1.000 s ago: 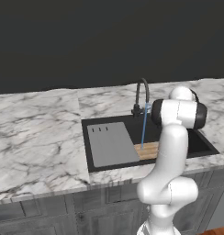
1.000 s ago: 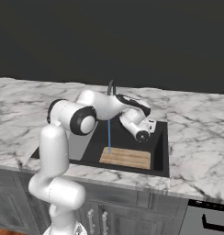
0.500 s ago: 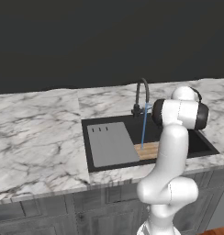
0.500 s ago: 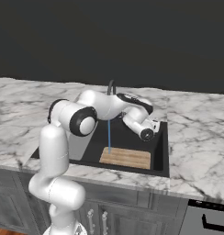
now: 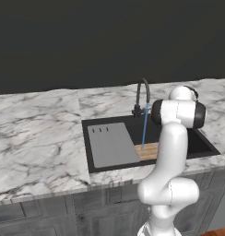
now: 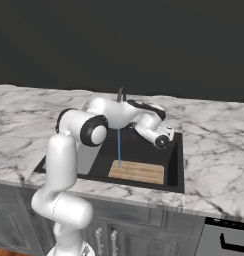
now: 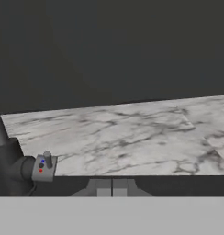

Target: Turn on the sink faucet with hot water and rinse the cutting board for ten seconds, then turn off the faucet. Push the cutting board to reach the water if necessary.

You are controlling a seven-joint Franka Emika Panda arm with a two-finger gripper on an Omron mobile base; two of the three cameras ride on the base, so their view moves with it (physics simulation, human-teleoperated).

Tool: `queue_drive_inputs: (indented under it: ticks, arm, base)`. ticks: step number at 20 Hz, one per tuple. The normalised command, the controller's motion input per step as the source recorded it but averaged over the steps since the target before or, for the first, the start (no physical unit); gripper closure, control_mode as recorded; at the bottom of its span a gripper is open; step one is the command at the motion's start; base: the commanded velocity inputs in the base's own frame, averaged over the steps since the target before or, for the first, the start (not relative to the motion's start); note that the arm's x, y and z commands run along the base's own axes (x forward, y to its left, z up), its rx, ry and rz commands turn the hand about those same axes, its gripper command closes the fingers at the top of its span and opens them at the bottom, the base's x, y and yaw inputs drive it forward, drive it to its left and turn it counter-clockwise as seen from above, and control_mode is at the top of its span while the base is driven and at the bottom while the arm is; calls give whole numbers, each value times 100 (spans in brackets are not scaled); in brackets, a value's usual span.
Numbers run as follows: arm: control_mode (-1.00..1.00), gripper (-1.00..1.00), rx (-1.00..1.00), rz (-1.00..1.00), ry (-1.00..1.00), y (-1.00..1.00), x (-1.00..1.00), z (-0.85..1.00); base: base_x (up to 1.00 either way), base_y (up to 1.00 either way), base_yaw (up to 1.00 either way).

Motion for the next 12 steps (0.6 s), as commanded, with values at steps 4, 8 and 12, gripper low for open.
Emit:
queue_drive_inputs:
  ticks: [4, 8, 12]
  arm:
    - [-100, 100, 0, 5, 18, 1, 5, 0]
    - [-100, 100, 0, 5, 22, 8, 4, 0]
    - [-100, 100, 0, 2, 22, 17, 10, 0]
  base:
    - [0, 0, 0]
    - [0, 0, 0]
    - [0, 0, 0]
